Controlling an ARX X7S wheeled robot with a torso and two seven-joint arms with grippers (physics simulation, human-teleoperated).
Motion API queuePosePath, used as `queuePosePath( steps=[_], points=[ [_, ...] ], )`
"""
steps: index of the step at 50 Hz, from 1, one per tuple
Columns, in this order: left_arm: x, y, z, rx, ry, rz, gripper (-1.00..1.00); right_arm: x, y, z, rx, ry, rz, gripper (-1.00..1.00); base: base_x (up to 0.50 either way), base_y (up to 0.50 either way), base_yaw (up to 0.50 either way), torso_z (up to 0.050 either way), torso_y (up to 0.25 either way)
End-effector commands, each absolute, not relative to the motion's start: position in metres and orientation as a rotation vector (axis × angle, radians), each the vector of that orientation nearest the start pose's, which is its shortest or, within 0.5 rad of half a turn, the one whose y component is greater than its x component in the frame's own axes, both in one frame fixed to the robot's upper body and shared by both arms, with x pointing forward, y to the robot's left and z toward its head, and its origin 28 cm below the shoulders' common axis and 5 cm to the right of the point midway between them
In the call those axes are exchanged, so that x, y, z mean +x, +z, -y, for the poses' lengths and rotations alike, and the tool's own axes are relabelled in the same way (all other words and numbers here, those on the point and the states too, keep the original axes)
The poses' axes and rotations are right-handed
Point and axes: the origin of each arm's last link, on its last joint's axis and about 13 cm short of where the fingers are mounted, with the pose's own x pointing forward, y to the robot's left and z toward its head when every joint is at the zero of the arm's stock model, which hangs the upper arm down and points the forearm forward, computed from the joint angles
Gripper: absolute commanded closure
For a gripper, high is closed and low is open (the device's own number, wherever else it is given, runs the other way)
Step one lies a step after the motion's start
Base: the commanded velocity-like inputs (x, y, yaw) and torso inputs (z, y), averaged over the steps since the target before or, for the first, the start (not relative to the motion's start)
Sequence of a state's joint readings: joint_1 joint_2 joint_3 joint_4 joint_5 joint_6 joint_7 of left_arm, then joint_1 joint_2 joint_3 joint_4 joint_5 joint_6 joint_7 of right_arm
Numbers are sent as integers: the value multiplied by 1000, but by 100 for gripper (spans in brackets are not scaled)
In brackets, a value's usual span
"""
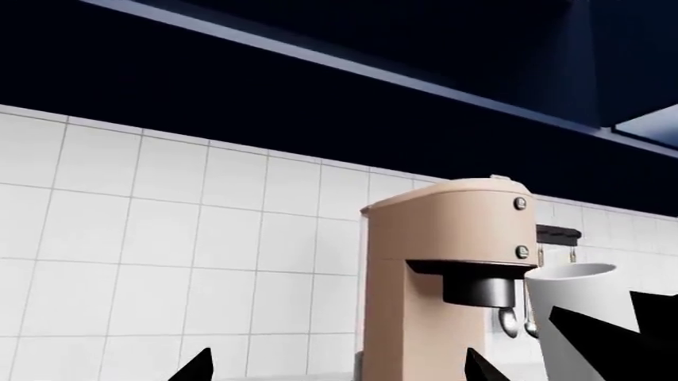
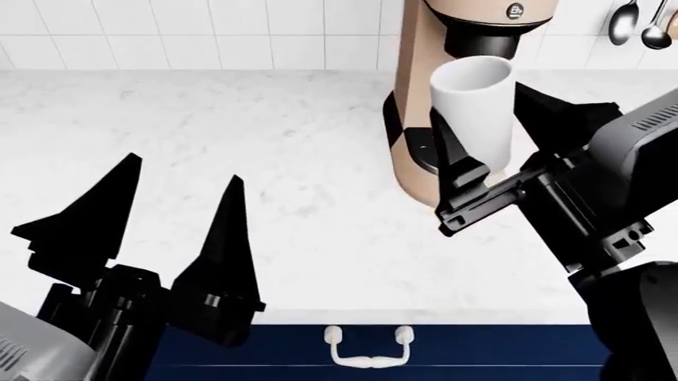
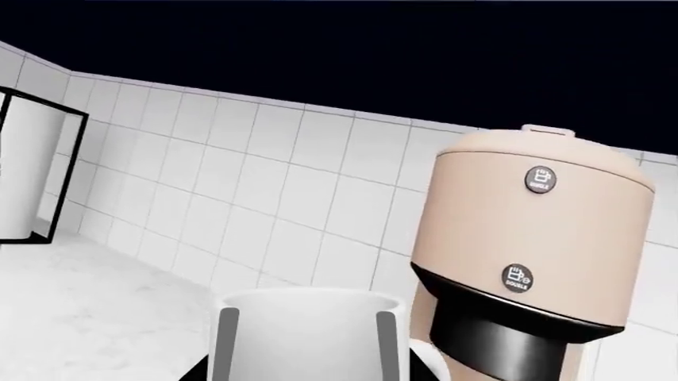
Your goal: Pick the mug from the cabinet, place it under the coffee machine dispenser, and press the start button.
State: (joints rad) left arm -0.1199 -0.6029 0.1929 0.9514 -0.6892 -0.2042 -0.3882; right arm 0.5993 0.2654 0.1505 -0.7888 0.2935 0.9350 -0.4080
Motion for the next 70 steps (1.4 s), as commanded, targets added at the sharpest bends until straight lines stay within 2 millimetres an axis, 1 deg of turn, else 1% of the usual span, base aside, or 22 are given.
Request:
queuePosePath(
  steps=[1, 16, 25, 38, 48, 57, 70],
  points=[
    [157, 198, -213, -165, -346, 544, -100, 239, 239, 146, -172, 416, 406, 100, 0, 0, 0, 0, 0],
    [157, 196, -214, -160, -341, 539, -100, 242, 232, 148, -157, 363, 386, 100, 0, 0, 0, 0, 0],
    [156, 196, -214, -159, -342, 538, -100, 253, 226, 149, -122, 302, 395, 100, 0, 0, 0, 0, 0],
    [157, 196, -213, -157, -346, 538, -100, 257, 215, 146, -92, 298, 375, 100, 0, 0, 0, 0, 0],
    [157, 195, -213, -155, -344, 537, -100, 267, 212, 144, -67, 268, 404, 100, 0, 0, 0, 0, 0],
    [157, 194, -214, -156, -342, 534, -100, 285, 208, 140, -43, 223, 435, 100, 0, 0, 0, 0, 0],
    [156, 194, -214, -157, -340, 532, -100, 289, 204, 135, -28, 237, 408, 100, 0, 0, 0, 0, 0]
  ],
)
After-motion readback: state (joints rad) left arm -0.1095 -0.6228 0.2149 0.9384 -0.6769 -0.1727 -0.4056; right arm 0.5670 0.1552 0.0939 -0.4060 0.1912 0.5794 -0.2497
